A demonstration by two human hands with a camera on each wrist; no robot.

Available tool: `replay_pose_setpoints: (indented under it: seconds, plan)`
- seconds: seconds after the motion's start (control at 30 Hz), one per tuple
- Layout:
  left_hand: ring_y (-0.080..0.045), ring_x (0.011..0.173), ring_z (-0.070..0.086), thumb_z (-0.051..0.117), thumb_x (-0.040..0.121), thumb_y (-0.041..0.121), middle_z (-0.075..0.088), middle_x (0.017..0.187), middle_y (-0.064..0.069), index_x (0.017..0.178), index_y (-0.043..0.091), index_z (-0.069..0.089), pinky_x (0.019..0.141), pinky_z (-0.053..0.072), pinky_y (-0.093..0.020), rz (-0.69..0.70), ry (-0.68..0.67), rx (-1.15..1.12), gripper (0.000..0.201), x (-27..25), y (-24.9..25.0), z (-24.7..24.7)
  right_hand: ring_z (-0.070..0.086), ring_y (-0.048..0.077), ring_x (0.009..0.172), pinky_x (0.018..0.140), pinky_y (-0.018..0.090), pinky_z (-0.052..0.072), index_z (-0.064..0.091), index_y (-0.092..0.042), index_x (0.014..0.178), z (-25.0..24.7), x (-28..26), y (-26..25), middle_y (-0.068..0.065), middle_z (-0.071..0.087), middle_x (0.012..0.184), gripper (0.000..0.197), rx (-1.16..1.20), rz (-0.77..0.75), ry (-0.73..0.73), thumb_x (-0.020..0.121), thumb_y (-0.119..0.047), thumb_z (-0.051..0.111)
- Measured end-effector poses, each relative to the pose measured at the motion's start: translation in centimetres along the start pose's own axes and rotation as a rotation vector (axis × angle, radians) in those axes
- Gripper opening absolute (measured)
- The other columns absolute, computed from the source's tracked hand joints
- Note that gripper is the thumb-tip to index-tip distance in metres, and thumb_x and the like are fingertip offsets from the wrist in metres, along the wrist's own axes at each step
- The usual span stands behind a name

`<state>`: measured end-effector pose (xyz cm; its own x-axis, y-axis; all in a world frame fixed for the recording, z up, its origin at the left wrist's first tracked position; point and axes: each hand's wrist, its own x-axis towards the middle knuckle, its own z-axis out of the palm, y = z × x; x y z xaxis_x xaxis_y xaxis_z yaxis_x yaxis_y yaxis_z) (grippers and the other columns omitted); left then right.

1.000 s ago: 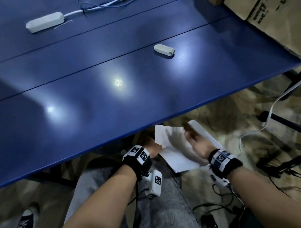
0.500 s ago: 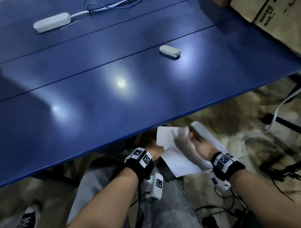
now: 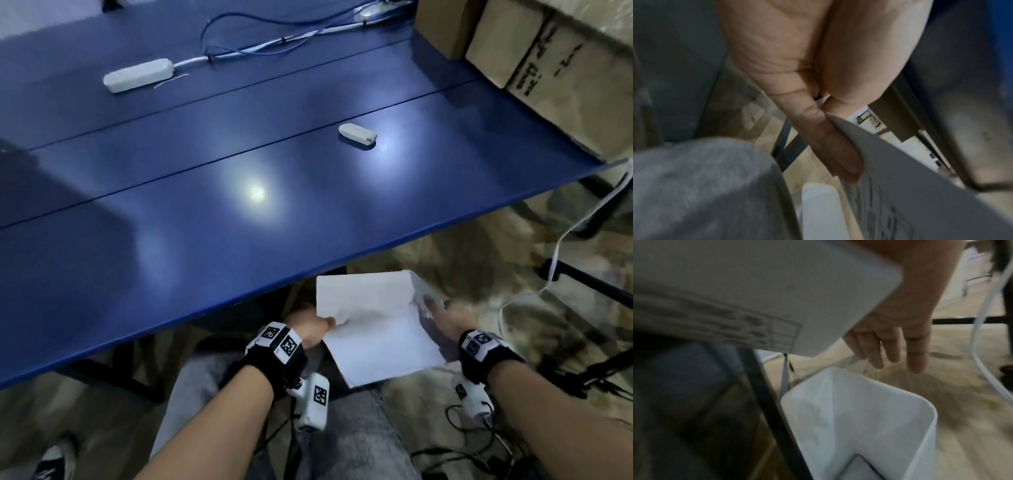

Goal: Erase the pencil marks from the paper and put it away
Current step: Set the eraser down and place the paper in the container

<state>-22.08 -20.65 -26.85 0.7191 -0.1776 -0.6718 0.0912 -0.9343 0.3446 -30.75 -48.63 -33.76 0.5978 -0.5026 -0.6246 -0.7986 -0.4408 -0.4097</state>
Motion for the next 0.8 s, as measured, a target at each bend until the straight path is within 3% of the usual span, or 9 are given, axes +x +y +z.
replay_pose_setpoints:
  seconds: [0.07,0.13,0.23,0.4,0.47,0.53,0.6,0.67,0.8]
  plan:
    - [-0.021,0.111,0.062,0.057,0.092,0.049,0.064,0.127,0.0,0.128,0.016,0.062,0.087,0.047,-0.023,0.051,0.029,-0.047,0.049,-1.3,-0.5,-0.6,0.063,0.035,0.1,0.087,0.042,0.047,0.068,-0.007,0.107,-1.2,-0.6,-0.5,0.019,0.068,0.113,0.042,0.318,-0.025,-0.002,0.095,-0.045,0.057]
    - [-0.022,0.108,0.064,0.06,0.091,0.048,0.067,0.122,-0.001,0.122,0.014,0.066,0.087,0.049,-0.026,0.085,0.068,-0.081,0.047,-2.7,-0.9,-1.0,0.061,0.024,0.072,0.074,0.036,0.047,0.068,-0.009,0.088,-1.9,-2.2,-1.1,0.014,0.067,0.089,0.016,0.494,-0.066,-0.045,0.093,-0.024,0.064]
    - [-0.025,0.108,0.064,0.063,0.091,0.04,0.068,0.119,-0.005,0.119,0.007,0.066,0.089,0.05,-0.029,0.091,0.163,-0.165,0.043,-5.6,-1.9,-1.7,0.057,0.011,0.051,0.056,0.021,0.047,0.064,-0.008,0.077,-2.7,-6.1,-1.9,0.008,0.065,0.067,0.018,0.609,-0.222,0.015,0.094,-0.004,0.058]
    - [-0.025,0.105,0.066,0.065,0.091,0.037,0.072,0.109,-0.008,0.112,0.005,0.069,0.083,0.05,-0.026,0.205,0.311,-0.256,0.038,-11.9,-4.3,-3.0,0.043,0.014,0.054,0.046,0.019,0.033,0.06,-0.009,0.073,-4.6,-12.3,-1.7,0.0,0.06,0.056,0.021,0.798,-0.425,0.05,0.093,-0.004,0.062]
    - [-0.016,0.102,0.067,0.065,0.092,0.032,0.074,0.104,-0.002,0.107,0.013,0.075,0.078,0.046,-0.017,0.32,0.353,-0.275,0.026,-15.2,-5.0,-4.0,0.052,0.019,0.066,0.055,0.021,0.041,0.062,0.001,0.088,-5.6,-15.9,-2.4,0.012,0.067,0.074,0.012,0.85,-0.514,0.028,0.09,-0.01,0.065]
    - [-0.009,0.098,0.067,0.065,0.092,0.029,0.075,0.1,0.001,0.102,0.014,0.077,0.073,0.042,-0.012,0.409,0.424,-0.29,0.021,-18.6,-5.7,-6.1,0.063,0.017,0.064,0.058,0.02,0.05,0.062,0.003,0.091,-6.7,-19.5,-4.1,0.007,0.073,0.079,0.008,0.864,-0.611,0.028,0.094,-0.003,0.057]
    - [-0.005,0.092,0.066,0.066,0.092,0.027,0.075,0.096,0.003,0.097,0.015,0.078,0.071,0.045,-0.015,0.472,0.493,-0.274,0.017,-21.4,-5.9,-9.8,0.06,0.002,0.051,0.051,0.014,0.047,0.058,-0.005,0.078,-8.4,-22.5,-7.5,-0.008,0.069,0.061,0.018,0.846,-0.724,0.08,0.095,-0.002,0.055]
    - [-0.004,0.088,0.065,0.066,0.092,0.027,0.075,0.093,0.002,0.092,0.015,0.077,0.071,0.048,-0.018,0.458,0.533,-0.282,0.016,-22.1,-6.0,-15.0,0.055,0.003,0.049,0.053,0.018,0.045,0.056,-0.006,0.073,-10.1,-23.4,-12.6,-0.009,0.063,0.056,0.023,0.768,-0.827,0.14,0.092,-0.017,0.064]
    - [-0.025,0.098,0.068,0.07,0.083,0.04,0.074,0.101,-0.011,0.099,0.008,0.075,0.087,0.054,-0.037,0.287,0.722,-0.339,0.035,-19.6,-4.9,-26.7,0.048,0.003,0.042,0.044,0.017,0.039,0.056,-0.009,0.074,-12.7,-21.2,-26.0,-0.01,0.055,0.047,0.02,0.562,-0.896,0.236,0.091,-0.009,0.067]
